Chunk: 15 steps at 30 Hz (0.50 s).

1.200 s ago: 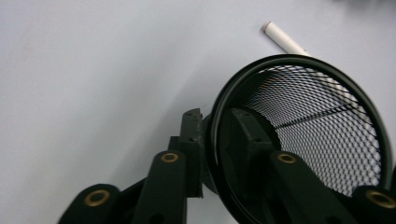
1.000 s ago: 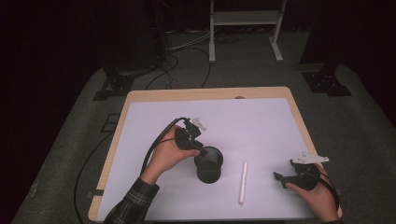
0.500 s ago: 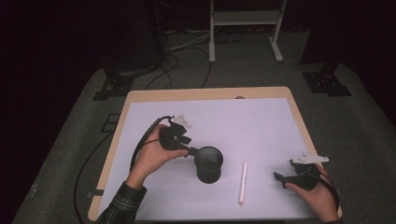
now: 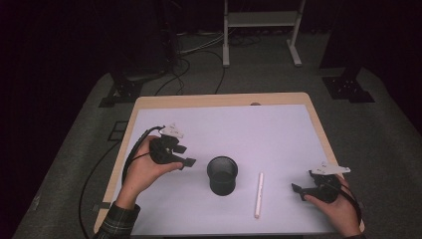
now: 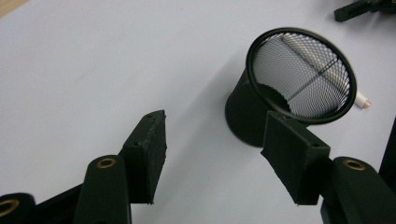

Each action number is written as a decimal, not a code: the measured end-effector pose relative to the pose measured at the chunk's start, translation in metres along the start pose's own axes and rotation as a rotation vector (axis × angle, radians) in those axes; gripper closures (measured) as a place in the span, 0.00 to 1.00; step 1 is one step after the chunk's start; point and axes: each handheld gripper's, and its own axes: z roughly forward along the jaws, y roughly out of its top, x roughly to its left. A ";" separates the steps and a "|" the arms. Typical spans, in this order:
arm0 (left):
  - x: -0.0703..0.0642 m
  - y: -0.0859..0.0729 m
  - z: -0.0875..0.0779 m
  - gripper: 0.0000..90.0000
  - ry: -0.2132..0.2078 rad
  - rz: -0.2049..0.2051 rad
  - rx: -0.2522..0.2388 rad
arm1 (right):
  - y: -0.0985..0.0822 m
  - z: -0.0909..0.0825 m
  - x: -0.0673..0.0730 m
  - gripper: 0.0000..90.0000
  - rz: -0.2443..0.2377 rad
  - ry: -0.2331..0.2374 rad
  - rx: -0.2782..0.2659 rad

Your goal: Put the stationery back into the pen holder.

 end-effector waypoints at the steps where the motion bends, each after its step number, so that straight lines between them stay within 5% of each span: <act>1: 0.001 -0.003 0.000 0.42 0.004 -0.003 -0.002 | 0.000 0.000 0.000 0.13 -0.001 0.000 0.000; 15: 0.011 -0.051 0.001 0.37 0.074 -0.072 -0.051 | 0.000 0.000 0.000 0.13 0.003 0.000 0.000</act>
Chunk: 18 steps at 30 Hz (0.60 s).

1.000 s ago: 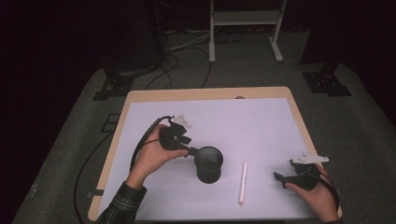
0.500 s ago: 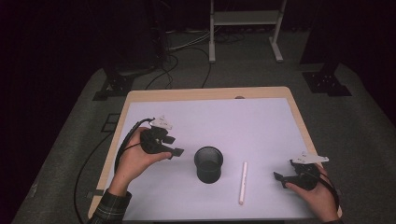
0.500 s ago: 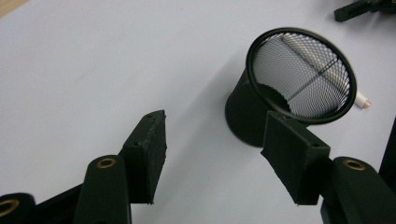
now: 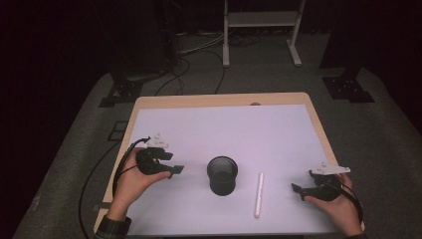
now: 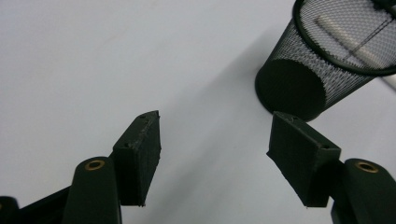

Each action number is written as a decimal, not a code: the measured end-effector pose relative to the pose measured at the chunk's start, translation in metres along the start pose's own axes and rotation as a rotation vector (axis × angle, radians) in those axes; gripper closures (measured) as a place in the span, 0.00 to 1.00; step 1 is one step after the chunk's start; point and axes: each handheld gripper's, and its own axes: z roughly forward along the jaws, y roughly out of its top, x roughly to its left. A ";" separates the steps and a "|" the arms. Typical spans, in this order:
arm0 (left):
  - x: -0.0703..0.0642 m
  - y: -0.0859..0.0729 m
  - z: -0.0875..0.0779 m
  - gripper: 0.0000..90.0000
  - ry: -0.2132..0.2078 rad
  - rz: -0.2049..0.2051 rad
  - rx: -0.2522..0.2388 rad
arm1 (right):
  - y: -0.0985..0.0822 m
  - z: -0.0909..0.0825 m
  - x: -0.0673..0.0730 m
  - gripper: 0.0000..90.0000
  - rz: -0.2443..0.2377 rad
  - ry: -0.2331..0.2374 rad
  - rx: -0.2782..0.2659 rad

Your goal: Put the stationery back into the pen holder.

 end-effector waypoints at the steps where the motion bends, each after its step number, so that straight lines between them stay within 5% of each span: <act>1: 0.001 -0.003 0.000 0.37 0.009 0.003 -0.001 | 0.000 0.000 0.000 0.13 0.000 0.000 0.000; 18: 0.002 -0.066 0.014 0.28 0.125 -0.034 -0.031 | 0.001 0.001 0.000 0.12 -0.004 0.001 0.005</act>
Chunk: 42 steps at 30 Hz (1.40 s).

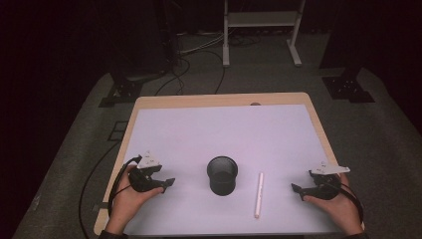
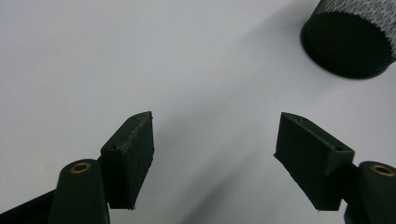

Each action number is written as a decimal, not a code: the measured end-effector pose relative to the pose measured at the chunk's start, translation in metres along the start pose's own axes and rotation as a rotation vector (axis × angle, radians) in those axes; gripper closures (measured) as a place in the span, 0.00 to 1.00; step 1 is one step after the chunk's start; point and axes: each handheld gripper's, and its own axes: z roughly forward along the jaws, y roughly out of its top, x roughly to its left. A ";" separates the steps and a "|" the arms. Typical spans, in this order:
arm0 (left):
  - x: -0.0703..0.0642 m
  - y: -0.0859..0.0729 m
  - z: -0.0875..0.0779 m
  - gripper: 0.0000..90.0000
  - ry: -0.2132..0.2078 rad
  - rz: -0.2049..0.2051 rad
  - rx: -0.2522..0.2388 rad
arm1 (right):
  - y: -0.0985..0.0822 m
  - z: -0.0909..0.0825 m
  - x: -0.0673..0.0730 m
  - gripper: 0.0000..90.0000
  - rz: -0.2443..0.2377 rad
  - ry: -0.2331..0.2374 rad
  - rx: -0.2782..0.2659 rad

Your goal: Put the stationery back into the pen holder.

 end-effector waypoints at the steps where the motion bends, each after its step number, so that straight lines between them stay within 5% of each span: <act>1: 0.000 -0.004 0.001 0.27 0.007 -0.003 0.000 | 0.000 0.000 0.000 0.12 0.001 0.000 0.000; 6: 0.001 -0.021 0.006 0.21 0.053 -0.001 0.035 | 0.000 0.000 0.000 0.13 0.008 -0.004 0.001; 14: 0.002 -0.033 0.014 0.16 0.047 -0.008 0.042 | 0.000 0.000 0.001 0.13 0.010 -0.006 -0.004; 22: 0.008 -0.044 0.018 0.05 0.039 -0.022 -0.031 | 0.000 -0.001 0.000 0.15 0.015 -0.006 -0.004; 42: 0.009 -0.044 0.019 0.01 0.048 -0.036 -0.024 | 0.020 -0.021 0.010 0.44 0.098 -0.005 0.059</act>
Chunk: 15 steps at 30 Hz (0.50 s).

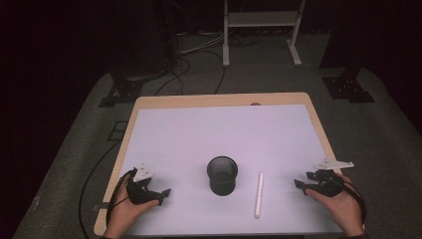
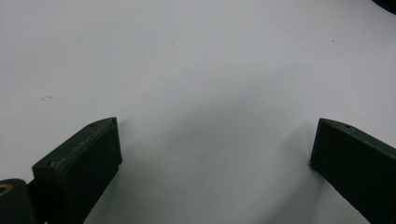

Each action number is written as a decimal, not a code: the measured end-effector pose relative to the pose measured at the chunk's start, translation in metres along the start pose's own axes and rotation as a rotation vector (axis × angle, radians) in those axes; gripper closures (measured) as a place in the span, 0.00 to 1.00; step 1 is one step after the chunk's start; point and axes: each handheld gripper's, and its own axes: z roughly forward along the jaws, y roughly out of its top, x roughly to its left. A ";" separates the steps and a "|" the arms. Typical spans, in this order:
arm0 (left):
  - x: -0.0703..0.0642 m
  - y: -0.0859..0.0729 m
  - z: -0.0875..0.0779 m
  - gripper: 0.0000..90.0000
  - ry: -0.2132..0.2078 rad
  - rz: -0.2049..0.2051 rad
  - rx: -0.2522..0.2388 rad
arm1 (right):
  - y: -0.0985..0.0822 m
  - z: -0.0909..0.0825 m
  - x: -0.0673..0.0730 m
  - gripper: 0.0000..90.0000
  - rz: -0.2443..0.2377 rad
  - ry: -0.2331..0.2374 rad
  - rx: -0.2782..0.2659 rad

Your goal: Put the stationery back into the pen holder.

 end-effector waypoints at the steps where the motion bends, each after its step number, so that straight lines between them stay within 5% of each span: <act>1: 0.000 0.000 0.000 0.01 0.000 0.000 0.000 | 0.002 0.000 0.002 0.44 -0.003 0.003 -0.001; 15: 0.000 0.000 0.000 0.01 -0.002 -0.001 0.000 | 0.026 0.008 0.025 0.45 -0.070 0.044 -0.014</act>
